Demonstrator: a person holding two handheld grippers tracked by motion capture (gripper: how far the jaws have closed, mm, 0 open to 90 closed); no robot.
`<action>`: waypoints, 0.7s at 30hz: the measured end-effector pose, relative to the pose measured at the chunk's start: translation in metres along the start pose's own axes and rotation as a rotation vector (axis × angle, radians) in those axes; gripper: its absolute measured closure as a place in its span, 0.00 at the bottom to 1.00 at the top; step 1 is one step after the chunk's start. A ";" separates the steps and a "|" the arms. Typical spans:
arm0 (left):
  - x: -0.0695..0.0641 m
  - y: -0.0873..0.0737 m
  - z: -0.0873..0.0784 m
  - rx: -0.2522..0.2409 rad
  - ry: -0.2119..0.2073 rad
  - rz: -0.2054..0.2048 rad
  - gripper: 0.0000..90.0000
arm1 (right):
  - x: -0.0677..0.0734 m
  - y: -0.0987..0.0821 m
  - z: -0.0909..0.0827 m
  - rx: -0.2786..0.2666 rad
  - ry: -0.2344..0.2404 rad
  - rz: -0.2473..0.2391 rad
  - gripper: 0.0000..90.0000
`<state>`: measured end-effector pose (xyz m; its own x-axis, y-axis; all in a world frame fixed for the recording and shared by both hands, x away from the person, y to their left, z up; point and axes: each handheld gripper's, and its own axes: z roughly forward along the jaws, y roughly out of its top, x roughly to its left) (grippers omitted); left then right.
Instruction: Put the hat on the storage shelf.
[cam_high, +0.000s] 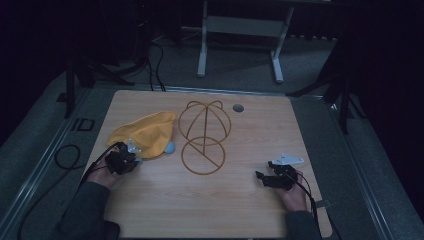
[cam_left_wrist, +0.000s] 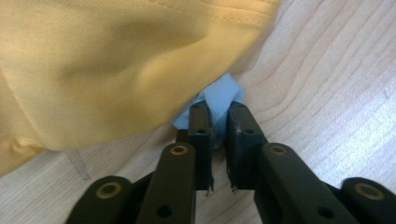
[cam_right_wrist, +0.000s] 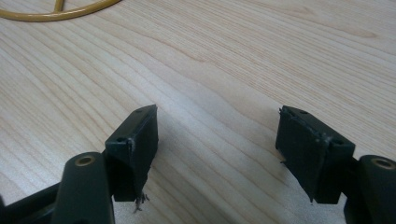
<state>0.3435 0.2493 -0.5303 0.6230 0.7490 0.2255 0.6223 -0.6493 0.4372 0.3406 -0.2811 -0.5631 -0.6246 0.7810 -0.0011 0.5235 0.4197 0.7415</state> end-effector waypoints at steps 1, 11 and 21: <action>0.000 0.000 0.000 -0.002 -0.003 -0.002 0.93 | 0.000 0.000 0.000 0.000 0.000 0.000 0.33; 0.005 0.006 -0.018 -0.060 -0.011 -0.030 0.93 | 0.000 0.000 0.000 0.000 0.000 0.000 0.33; 0.010 0.020 -0.036 -0.101 -0.027 -0.035 0.93 | 0.000 0.000 0.000 0.000 0.000 0.000 0.33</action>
<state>0.3449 0.2480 -0.4875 0.6150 0.7664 0.1857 0.5939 -0.6051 0.5303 0.3407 -0.2811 -0.5631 -0.6246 0.7809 -0.0010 0.5233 0.4195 0.7417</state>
